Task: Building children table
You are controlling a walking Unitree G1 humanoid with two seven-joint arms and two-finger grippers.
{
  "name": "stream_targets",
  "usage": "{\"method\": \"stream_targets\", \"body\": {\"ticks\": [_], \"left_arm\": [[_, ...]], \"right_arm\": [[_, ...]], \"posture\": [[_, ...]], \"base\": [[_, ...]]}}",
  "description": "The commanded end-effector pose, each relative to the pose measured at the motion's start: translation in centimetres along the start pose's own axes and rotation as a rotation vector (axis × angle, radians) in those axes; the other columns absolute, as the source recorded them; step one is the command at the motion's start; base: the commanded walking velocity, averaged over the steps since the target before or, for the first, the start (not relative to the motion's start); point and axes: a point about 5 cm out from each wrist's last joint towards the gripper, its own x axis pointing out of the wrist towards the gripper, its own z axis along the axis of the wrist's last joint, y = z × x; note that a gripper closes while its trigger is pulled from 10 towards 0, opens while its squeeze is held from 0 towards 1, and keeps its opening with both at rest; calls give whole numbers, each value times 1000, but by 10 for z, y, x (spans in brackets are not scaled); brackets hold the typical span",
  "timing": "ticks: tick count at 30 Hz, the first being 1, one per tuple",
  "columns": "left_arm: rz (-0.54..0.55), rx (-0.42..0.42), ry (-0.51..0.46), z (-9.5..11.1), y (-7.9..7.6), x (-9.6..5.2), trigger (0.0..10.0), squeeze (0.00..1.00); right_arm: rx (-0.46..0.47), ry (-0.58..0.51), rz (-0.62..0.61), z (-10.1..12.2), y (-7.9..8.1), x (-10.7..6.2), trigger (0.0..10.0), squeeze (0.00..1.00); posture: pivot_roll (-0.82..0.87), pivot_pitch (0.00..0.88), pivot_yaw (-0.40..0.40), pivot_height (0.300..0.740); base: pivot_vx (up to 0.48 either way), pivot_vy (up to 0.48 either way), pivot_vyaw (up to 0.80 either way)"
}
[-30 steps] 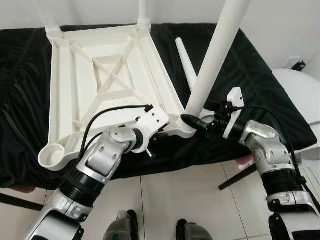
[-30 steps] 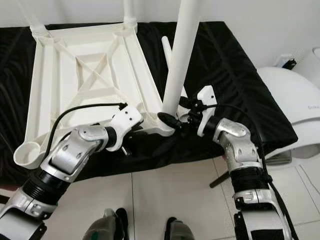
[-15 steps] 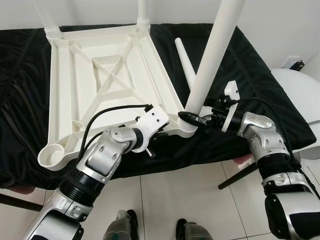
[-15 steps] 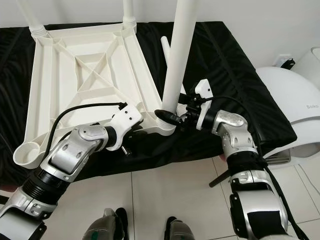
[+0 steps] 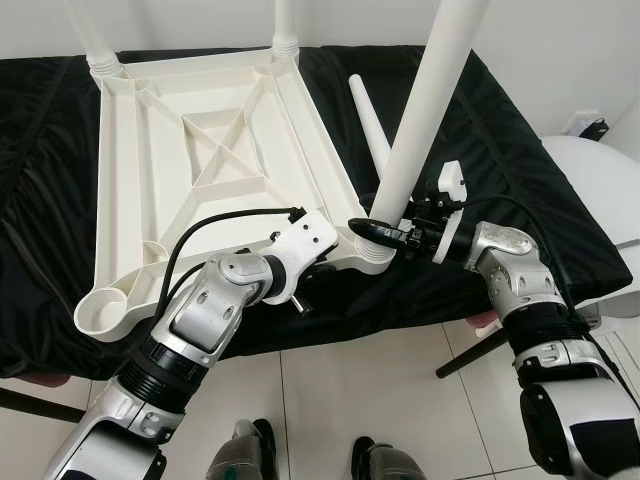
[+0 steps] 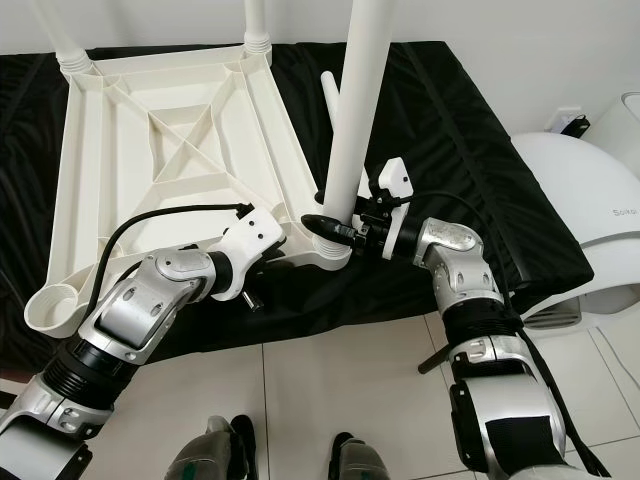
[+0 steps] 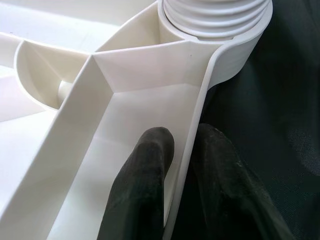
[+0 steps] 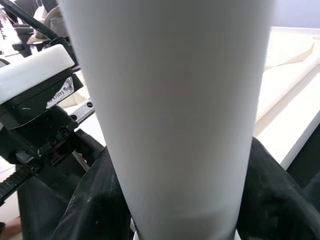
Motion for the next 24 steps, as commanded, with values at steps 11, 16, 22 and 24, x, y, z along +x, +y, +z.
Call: {"method": "stream_targets", "body": {"ticks": [11, 16, 22, 24], "left_arm": [[-58, 1, -28, 3, -11, 1, 10000, 0], [-61, 1, -27, 2, -13, 1, 10000, 0], [-62, 3, -26, 2, -13, 1, 10000, 0], [-62, 3, -26, 2, -13, 1, 10000, 0]], "right_arm": [[4, -21, -213, -4, 12, -7, 0, 0], [49, -38, -289, -9, 25, -3, 0, 0], [88, -53, -454, -13, 34, 2, 0, 0], [88, -53, -454, -13, 34, 2, 0, 0]], "posture": [[-37, 188, 9, 740], [-35, 181, 9, 740], [-35, 172, 12, 740], [-35, 172, 12, 740]], "base": [[0, 0, 0], [0, 0, 0], [0, 0, 0], [0, 0, 0]]}}
